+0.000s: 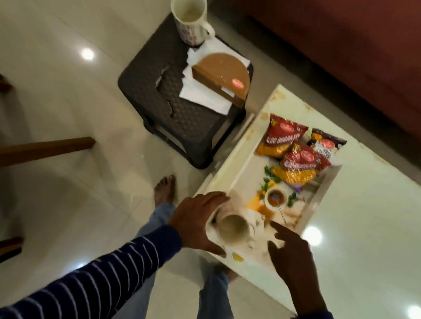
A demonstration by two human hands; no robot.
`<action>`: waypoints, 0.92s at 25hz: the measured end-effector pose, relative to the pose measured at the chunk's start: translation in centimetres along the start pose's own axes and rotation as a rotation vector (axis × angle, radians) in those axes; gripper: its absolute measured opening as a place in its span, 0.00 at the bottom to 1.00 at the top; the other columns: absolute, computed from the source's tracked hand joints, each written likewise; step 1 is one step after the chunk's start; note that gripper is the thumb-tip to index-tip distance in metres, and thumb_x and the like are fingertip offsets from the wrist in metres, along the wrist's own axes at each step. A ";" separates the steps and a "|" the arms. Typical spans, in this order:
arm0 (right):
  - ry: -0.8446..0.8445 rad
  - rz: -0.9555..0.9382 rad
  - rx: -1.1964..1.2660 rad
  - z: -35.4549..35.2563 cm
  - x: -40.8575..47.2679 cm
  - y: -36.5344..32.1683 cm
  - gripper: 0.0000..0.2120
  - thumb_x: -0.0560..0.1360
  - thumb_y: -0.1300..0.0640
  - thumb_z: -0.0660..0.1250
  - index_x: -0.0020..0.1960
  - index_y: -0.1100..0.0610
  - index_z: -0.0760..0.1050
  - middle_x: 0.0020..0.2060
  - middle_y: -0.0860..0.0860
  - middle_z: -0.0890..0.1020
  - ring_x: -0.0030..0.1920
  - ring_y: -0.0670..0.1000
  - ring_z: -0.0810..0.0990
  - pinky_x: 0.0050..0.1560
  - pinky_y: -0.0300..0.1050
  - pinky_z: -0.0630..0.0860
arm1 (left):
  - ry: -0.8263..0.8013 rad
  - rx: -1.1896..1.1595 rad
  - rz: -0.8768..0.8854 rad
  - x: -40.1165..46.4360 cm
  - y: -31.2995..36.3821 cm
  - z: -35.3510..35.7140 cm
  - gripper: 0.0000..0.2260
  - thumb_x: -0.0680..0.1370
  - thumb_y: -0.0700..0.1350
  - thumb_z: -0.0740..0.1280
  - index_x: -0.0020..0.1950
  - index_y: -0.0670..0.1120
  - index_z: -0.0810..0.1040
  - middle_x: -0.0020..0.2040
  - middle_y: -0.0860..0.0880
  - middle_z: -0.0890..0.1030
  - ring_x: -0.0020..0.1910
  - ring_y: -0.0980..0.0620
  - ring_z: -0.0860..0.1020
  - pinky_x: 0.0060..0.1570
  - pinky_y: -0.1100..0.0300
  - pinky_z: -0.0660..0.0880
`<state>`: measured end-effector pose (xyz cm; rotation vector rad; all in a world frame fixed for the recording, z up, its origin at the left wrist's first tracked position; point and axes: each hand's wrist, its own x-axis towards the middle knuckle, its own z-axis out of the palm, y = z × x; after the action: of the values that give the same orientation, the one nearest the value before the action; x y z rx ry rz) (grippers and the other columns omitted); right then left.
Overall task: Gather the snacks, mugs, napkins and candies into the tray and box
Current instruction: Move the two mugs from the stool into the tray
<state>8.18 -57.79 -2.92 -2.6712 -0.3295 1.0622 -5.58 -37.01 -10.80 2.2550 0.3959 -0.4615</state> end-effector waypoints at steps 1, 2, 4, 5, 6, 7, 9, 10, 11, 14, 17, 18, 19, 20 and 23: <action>0.043 0.020 0.004 -1.1 0.8 -1.0 0.19 0.74 0.58 0.73 0.64 0.50 0.79 0.53 0.52 0.85 0.39 0.51 0.83 0.48 0.42 0.78 | 0.036 -0.031 -0.009 0.1 -0.9 -1.5 0.53 0.56 0.79 0.69 0.76 0.58 0.59 0.75 0.57 0.67 0.68 0.55 0.71 0.65 0.55 0.71; 0.077 -0.018 0.016 -2.1 2.6 -3.1 0.17 0.74 0.57 0.73 0.62 0.52 0.80 0.51 0.53 0.86 0.35 0.49 0.81 0.45 0.38 0.75 | 0.103 -0.063 -0.046 0.6 -2.4 -4.0 0.51 0.59 0.77 0.70 0.76 0.57 0.60 0.75 0.56 0.68 0.68 0.55 0.71 0.66 0.54 0.71; 0.098 -0.104 0.021 -4.0 5.3 -7.1 0.12 0.75 0.58 0.72 0.58 0.56 0.82 0.49 0.53 0.87 0.33 0.46 0.79 0.42 0.35 0.68 | 0.243 -0.136 -0.104 2.3 -4.7 -8.2 0.42 0.65 0.72 0.70 0.74 0.55 0.65 0.72 0.54 0.71 0.65 0.57 0.73 0.64 0.52 0.75; 0.085 -0.173 0.001 -4.8 6.9 -9.7 0.11 0.75 0.59 0.72 0.58 0.57 0.82 0.50 0.54 0.87 0.35 0.47 0.79 0.43 0.36 0.68 | 0.327 -0.168 -0.148 3.2 -6.1 -10.6 0.37 0.68 0.69 0.71 0.73 0.54 0.68 0.70 0.54 0.73 0.61 0.59 0.73 0.61 0.51 0.77; 0.083 -0.241 -0.022 -5.4 8.7 -12.4 0.12 0.76 0.58 0.71 0.59 0.58 0.82 0.51 0.55 0.86 0.36 0.48 0.79 0.45 0.37 0.67 | 0.409 -0.215 -0.184 4.4 -7.5 -13.1 0.32 0.71 0.64 0.72 0.71 0.53 0.70 0.67 0.53 0.75 0.58 0.59 0.74 0.58 0.51 0.78; 0.090 -0.299 -0.032 -6.0 10.3 -15.1 0.12 0.77 0.58 0.70 0.60 0.58 0.81 0.51 0.55 0.86 0.36 0.47 0.79 0.46 0.37 0.68 | 0.486 -0.252 -0.203 5.6 -8.7 -15.6 0.29 0.72 0.59 0.74 0.70 0.52 0.72 0.65 0.52 0.76 0.56 0.57 0.75 0.55 0.50 0.79; 0.103 -0.370 -0.048 -6.7 13.8 -20.4 0.13 0.78 0.56 0.68 0.61 0.57 0.81 0.53 0.55 0.86 0.35 0.41 0.77 0.45 0.32 0.70 | 0.616 -0.309 -0.207 8.5 -10.6 -20.1 0.26 0.73 0.51 0.75 0.68 0.49 0.73 0.63 0.49 0.77 0.56 0.53 0.77 0.55 0.49 0.79; 0.116 -0.396 -0.048 -6.9 15.5 -23.0 0.13 0.78 0.55 0.68 0.62 0.57 0.81 0.54 0.54 0.85 0.36 0.39 0.77 0.44 0.26 0.69 | 0.663 -0.331 -0.207 10.2 -11.3 -22.2 0.26 0.73 0.50 0.75 0.69 0.48 0.73 0.64 0.48 0.76 0.59 0.53 0.76 0.57 0.51 0.79; 0.121 -0.411 -0.044 -7.0 17.3 -25.7 0.14 0.79 0.54 0.67 0.63 0.56 0.81 0.55 0.54 0.85 0.39 0.40 0.79 0.45 0.25 0.68 | 0.696 -0.352 -0.211 12.0 -11.9 -24.2 0.27 0.73 0.49 0.76 0.70 0.47 0.72 0.66 0.48 0.76 0.61 0.53 0.75 0.59 0.53 0.78; 0.137 -0.454 -0.014 -7.0 21.4 -32.8 0.18 0.80 0.52 0.65 0.68 0.56 0.76 0.63 0.53 0.81 0.57 0.50 0.80 0.56 0.34 0.72 | 0.703 -0.398 -0.233 16.8 -12.7 -29.2 0.34 0.73 0.48 0.76 0.75 0.47 0.66 0.71 0.47 0.72 0.66 0.51 0.73 0.61 0.59 0.74; 0.199 -0.483 -0.024 -6.1 24.0 -37.8 0.20 0.81 0.52 0.64 0.71 0.57 0.72 0.65 0.53 0.79 0.62 0.52 0.77 0.63 0.40 0.65 | 0.624 -0.389 -0.200 20.4 -13.4 -31.6 0.42 0.71 0.46 0.77 0.79 0.47 0.58 0.76 0.47 0.66 0.73 0.49 0.67 0.68 0.62 0.67; 0.204 -0.485 -0.036 -5.7 24.7 -38.7 0.19 0.81 0.52 0.63 0.70 0.57 0.73 0.64 0.53 0.80 0.61 0.53 0.77 0.61 0.40 0.62 | 0.601 -0.394 -0.182 21.2 -13.6 -31.8 0.43 0.71 0.45 0.77 0.80 0.46 0.57 0.77 0.47 0.65 0.74 0.50 0.66 0.66 0.66 0.64; 0.195 -0.481 -0.046 -5.3 25.4 -39.3 0.18 0.82 0.52 0.63 0.68 0.58 0.75 0.62 0.54 0.81 0.60 0.54 0.78 0.60 0.40 0.62 | 0.583 -0.399 -0.164 21.8 -13.8 -31.8 0.44 0.71 0.45 0.77 0.80 0.46 0.56 0.77 0.48 0.65 0.74 0.50 0.66 0.64 0.70 0.61; 0.181 -0.477 -0.047 -4.9 26.0 -39.7 0.16 0.82 0.52 0.62 0.66 0.58 0.77 0.60 0.55 0.82 0.58 0.55 0.79 0.59 0.42 0.66 | 0.574 -0.413 -0.143 22.2 -13.9 -31.7 0.44 0.71 0.44 0.78 0.80 0.46 0.56 0.77 0.48 0.66 0.74 0.51 0.66 0.63 0.72 0.61; 0.161 -0.477 -0.053 -4.3 27.4 -39.8 0.15 0.82 0.53 0.62 0.61 0.60 0.80 0.55 0.57 0.83 0.51 0.55 0.81 0.58 0.52 0.77 | 0.584 -0.505 -0.090 22.7 -14.1 -30.9 0.43 0.71 0.41 0.78 0.79 0.44 0.57 0.75 0.47 0.67 0.74 0.50 0.67 0.67 0.66 0.67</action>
<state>25.91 -12.75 -5.12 -2.5072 -0.9139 0.6957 14.82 -1.60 -10.65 1.8390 0.8116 0.2532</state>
